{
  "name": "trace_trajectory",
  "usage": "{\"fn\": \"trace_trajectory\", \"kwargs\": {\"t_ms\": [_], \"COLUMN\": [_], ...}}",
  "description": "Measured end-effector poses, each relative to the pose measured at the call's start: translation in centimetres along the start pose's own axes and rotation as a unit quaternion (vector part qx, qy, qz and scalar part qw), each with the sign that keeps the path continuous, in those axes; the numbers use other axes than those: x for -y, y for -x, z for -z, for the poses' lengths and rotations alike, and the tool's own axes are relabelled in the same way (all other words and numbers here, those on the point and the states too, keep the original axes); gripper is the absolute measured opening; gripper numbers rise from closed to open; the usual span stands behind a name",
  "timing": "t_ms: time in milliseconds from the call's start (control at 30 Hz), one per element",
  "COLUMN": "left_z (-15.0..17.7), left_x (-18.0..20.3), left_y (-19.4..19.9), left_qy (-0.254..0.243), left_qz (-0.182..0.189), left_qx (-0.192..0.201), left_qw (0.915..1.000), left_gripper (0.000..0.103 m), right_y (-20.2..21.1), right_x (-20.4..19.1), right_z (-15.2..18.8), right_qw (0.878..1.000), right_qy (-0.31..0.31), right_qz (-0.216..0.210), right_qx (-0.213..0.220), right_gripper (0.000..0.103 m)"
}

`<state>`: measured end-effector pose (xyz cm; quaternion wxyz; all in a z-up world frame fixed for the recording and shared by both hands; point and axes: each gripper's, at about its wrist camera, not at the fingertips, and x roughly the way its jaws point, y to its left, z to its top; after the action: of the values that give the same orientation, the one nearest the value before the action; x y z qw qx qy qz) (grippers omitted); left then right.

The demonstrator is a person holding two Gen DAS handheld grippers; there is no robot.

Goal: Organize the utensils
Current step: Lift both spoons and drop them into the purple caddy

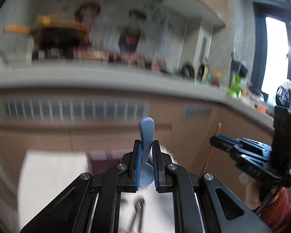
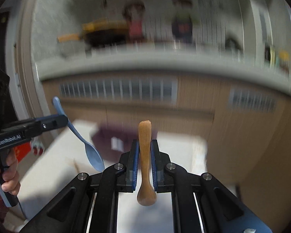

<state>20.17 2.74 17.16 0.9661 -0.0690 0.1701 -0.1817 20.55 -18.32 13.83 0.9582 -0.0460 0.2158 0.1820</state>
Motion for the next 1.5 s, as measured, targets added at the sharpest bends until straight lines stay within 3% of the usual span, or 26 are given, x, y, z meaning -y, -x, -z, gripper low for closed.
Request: {"fn": "trace_trajectory", "kwargs": {"t_ms": [167, 367, 600, 967, 1067, 1133, 1300, 1400, 1500], "left_z": [-3.8, -3.4, -0.2, 3.6, 4.8, 4.8, 4.3, 5.9, 9.1], "left_x": [-2.5, -5.6, -7.5, -8.8, -9.3, -9.3, -10.3, -12.0, -13.6], "left_y": [-0.6, -3.9, -7.9, -12.6, -13.7, -13.2, -9.8, -8.4, -6.8], "left_qy": [0.003, 0.021, 0.036, 0.068, 0.082, 0.078, 0.080, 0.104, 0.127], "left_qz": [-0.016, -0.027, -0.027, -0.017, -0.013, -0.024, -0.046, -0.070, -0.101], "left_qx": [0.033, 0.013, -0.033, -0.096, -0.121, -0.111, -0.082, -0.098, -0.130], "left_qw": [0.9993, 0.9993, 0.9985, 0.9929, 0.9892, 0.9904, 0.9923, 0.9872, 0.9782], "left_gripper": [0.011, 0.011, 0.011, 0.012, 0.012, 0.012, 0.014, 0.014, 0.014], "right_y": [0.3, -4.8, -10.8, -16.5, -18.1, -18.9, -15.6, -13.4, -12.4], "right_x": [-0.9, -1.3, -0.9, 0.4, 0.7, 1.0, 1.0, 1.0, 0.5], "right_z": [-6.8, -8.3, -6.4, -2.2, -0.6, 0.1, 0.3, 0.5, 2.2], "right_qw": [0.997, 0.998, 1.000, 0.998, 0.994, 0.990, 0.995, 0.997, 0.995], "right_qy": [0.028, 0.016, -0.009, -0.037, -0.048, -0.058, -0.041, -0.043, -0.046], "right_qz": [0.000, -0.013, -0.022, -0.017, -0.035, -0.045, -0.013, -0.006, -0.017], "right_qx": [0.076, 0.058, 0.017, -0.043, -0.091, -0.119, -0.086, -0.063, -0.083], "right_gripper": [0.010, 0.010, 0.010, 0.010, 0.015, 0.015, 0.016, 0.021, 0.021]}}
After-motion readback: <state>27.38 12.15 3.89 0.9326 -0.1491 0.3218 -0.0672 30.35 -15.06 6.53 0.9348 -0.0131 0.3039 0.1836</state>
